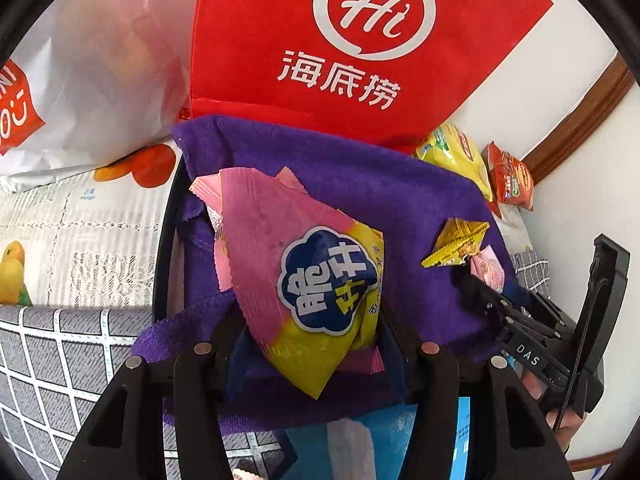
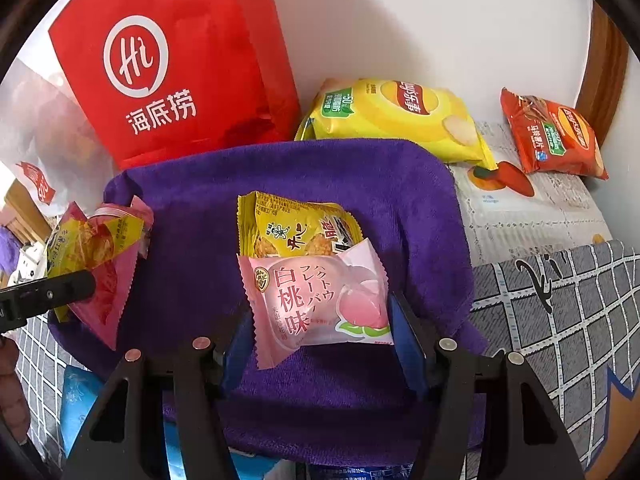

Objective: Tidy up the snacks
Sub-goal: 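Open both tools to drop the snacks onto the purple towel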

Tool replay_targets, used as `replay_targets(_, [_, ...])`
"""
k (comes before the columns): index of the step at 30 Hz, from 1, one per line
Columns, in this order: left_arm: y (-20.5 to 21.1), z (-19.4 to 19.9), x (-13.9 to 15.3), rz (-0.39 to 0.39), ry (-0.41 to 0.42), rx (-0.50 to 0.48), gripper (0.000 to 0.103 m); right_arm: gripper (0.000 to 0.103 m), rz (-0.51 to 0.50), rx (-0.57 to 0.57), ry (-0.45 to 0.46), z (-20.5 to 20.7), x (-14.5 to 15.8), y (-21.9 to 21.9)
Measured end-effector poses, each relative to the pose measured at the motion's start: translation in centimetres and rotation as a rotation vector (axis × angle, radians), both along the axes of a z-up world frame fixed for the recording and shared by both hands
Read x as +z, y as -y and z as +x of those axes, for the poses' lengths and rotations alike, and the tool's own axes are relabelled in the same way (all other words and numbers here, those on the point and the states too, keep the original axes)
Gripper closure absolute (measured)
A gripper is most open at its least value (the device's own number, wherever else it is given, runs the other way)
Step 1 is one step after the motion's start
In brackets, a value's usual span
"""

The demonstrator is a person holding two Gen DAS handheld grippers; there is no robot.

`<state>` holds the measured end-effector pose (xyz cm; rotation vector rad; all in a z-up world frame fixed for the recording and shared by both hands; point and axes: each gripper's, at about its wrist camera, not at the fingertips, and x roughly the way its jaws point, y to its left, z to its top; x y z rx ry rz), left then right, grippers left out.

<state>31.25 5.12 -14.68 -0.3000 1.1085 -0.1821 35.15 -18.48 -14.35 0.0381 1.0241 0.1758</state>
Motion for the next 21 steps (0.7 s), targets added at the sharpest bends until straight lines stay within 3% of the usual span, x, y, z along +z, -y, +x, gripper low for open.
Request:
replay_targets(4, [-0.2,-0.2,-0.1,0.012,-0.021,0.011,0.049,0.04,-0.015,0.003,-0.002,0.0,0.0,-0.1])
replay_targets(8, [-0.5,-0.8,0.3,0.026,-0.032,0.02,0.025,0.035,-0.049,0.01,-0.002,0.0,0.1,-0.5])
replay_targets(9, [-0.6,-1.0,0.6,0.037,-0.023,0.025,0.023,0.032,-0.059,0.007,0.004,-0.1,0.2,-0.5])
replay_targets(14, [-1.2,-2.5,2.4,0.083,-0.003,0.047,0.023,0.016,-0.066,-0.009,0.063,-1.1,2.1,-0.5])
replay_targets(21, [-1.6,-6.2,5.7,0.103,0.09,0.057,0.023,0.014,-0.061,-0.028,0.128,-4.1,6.2,-0.1])
